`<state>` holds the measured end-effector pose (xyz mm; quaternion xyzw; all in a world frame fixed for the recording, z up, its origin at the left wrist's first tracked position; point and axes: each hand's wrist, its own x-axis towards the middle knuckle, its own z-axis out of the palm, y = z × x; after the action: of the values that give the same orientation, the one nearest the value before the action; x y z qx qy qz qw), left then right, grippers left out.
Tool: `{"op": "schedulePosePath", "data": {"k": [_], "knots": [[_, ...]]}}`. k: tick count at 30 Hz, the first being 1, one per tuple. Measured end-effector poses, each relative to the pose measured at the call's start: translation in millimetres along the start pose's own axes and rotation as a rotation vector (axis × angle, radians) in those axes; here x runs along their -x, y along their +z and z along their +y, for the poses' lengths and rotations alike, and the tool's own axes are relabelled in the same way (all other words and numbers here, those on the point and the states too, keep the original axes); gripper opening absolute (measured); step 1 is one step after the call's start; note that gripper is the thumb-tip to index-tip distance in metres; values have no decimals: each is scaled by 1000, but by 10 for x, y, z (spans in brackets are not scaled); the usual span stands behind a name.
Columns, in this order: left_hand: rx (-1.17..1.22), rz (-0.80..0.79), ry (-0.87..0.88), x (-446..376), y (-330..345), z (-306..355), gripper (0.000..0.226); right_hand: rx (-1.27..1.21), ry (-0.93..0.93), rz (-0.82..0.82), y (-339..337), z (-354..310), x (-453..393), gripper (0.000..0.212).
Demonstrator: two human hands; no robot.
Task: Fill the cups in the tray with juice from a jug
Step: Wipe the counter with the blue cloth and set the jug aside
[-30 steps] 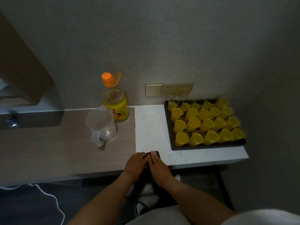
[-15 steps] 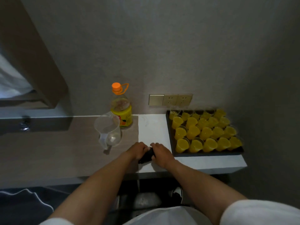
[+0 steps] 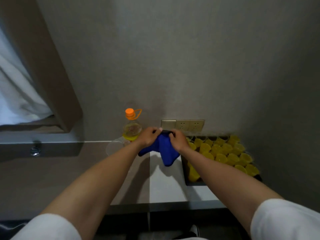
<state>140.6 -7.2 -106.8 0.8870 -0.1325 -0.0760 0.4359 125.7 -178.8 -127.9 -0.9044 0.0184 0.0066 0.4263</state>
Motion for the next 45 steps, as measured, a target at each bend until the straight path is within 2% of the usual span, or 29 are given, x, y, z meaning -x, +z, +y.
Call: {"op": "schedulePosePath", "data": {"k": [2,5,8,10,12,14,15,17,19,22,24,27,29,31,33,36,40,43,45], "knots": [[37,-55,11,-60,-151,150,30,-113,58,4,-160,-171,-153,25],[-104,-160,44,-182,-445,260,44,-260,88,-28,-468,-414,-315,24],[-354,-241,-71,-254,-713,393,51,-220,55,-41,-792,-623,-409,28],[-446,-280,-194,-228,-871,485,46,-232,57,-50,-977,-743,-464,29],[-334,-283,-262,-209,-956,525,38,-282,77,-66,-1135,-838,-494,29],[-121,-224,-296,-175,-988,541,37,-342,119,-60,-1268,-923,-502,28],[30,-189,-315,-169,-992,533,44,-381,138,-34,-1318,-944,-533,28],[373,-149,-351,-174,-997,503,74,-488,182,17,-1409,-1007,-589,26],[587,-140,-365,-200,-987,510,87,-583,235,21,-1476,-1042,-661,31],[750,-107,-353,-220,-942,593,65,-738,351,-28,-1566,-1134,-690,26],[807,-152,-311,-182,-939,659,53,-803,427,-23,-1628,-1203,-672,27],[833,-226,-206,-138,-1009,731,47,-839,482,-10,-1729,-1202,-730,34],[816,-223,-152,-173,-1087,756,63,-881,486,-11,-1788,-1229,-733,33],[776,-156,-144,-245,-1177,792,78,-910,496,10,-1835,-1258,-734,29],[773,-9,-186,-341,-1295,811,81,-930,489,38,-1889,-1291,-746,27],[783,102,-197,-394,-1458,888,68,-902,492,44,-1998,-1296,-766,36],[649,162,-101,-384,-1608,1016,45,-877,514,46,-2173,-1340,-700,24],[483,190,-25,-379,-1713,1071,25,-823,519,37,-2273,-1346,-692,22],[454,183,-4,-371,-1768,1078,22,-754,504,-3,-2321,-1342,-677,16]]}}
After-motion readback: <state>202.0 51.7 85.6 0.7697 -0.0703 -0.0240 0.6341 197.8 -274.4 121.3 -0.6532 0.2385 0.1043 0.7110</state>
